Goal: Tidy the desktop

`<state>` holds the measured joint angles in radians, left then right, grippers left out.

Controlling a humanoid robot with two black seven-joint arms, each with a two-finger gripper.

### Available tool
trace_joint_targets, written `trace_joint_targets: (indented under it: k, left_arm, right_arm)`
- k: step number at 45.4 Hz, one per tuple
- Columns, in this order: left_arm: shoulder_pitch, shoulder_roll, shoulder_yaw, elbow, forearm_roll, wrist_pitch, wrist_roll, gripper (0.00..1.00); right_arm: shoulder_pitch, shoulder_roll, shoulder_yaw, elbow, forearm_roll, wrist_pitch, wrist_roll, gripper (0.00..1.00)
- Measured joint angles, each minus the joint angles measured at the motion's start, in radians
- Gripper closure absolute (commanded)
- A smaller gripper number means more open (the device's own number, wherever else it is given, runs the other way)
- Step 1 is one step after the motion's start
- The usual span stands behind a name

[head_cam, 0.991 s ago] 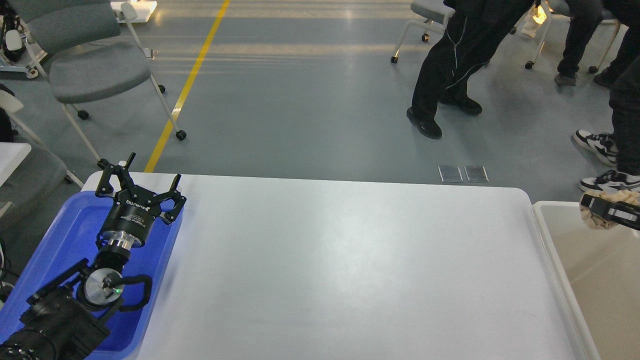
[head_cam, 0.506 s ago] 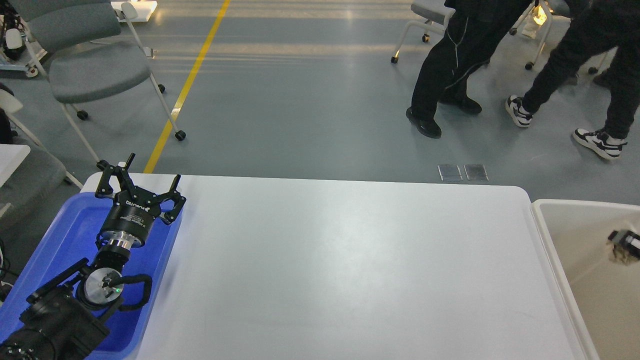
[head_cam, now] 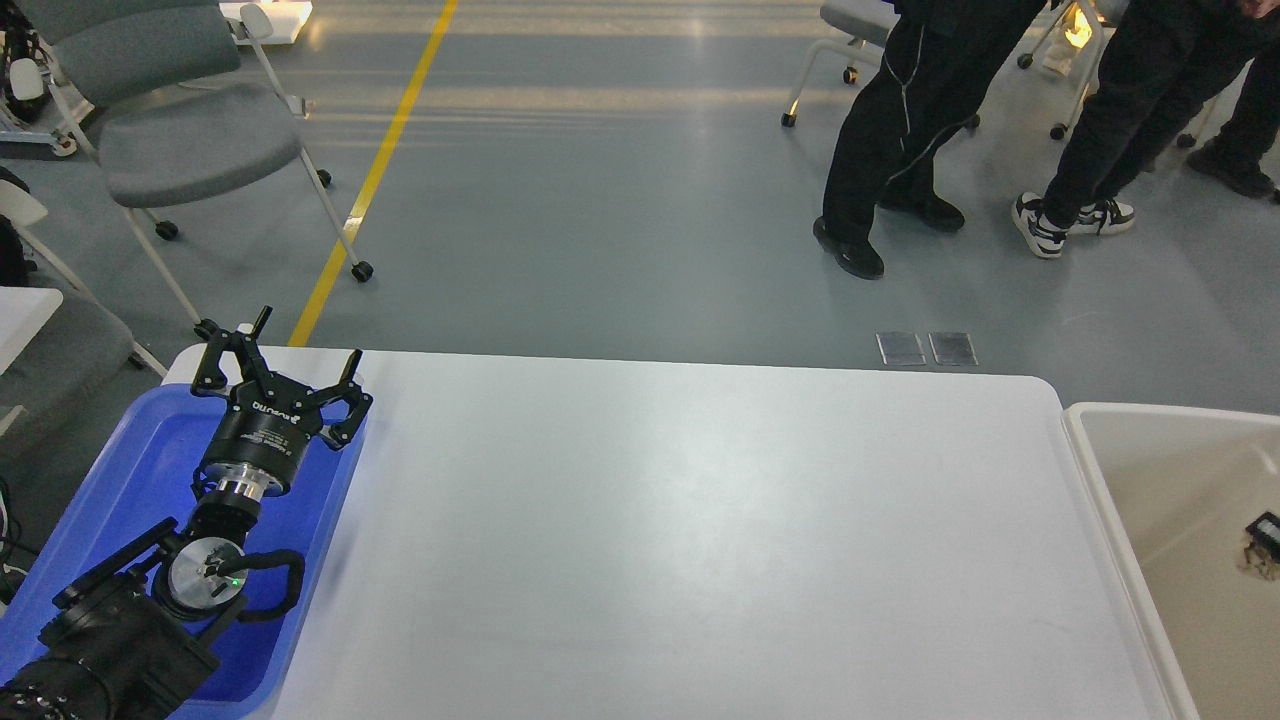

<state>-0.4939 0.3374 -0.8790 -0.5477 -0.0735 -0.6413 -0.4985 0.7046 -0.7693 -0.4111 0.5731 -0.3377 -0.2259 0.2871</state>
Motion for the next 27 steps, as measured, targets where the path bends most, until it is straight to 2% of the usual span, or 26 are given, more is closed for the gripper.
trace_joint_targets:
  k: [12, 27]
  left_arm:
    - [0.000, 0.000, 0.000, 0.000, -0.001, 0.000, 0.000, 0.00]
    - [0.000, 0.000, -0.001, 0.000, -0.001, 0.000, 0.000, 0.00]
  right_arm:
    - [-0.086, 0.175, 0.001, -0.312, 0.122, 0.086, -0.007, 1.00]
    - [-0.115, 0.266, 0.042, -0.460, 0.176, 0.129, -0.031, 1.00]
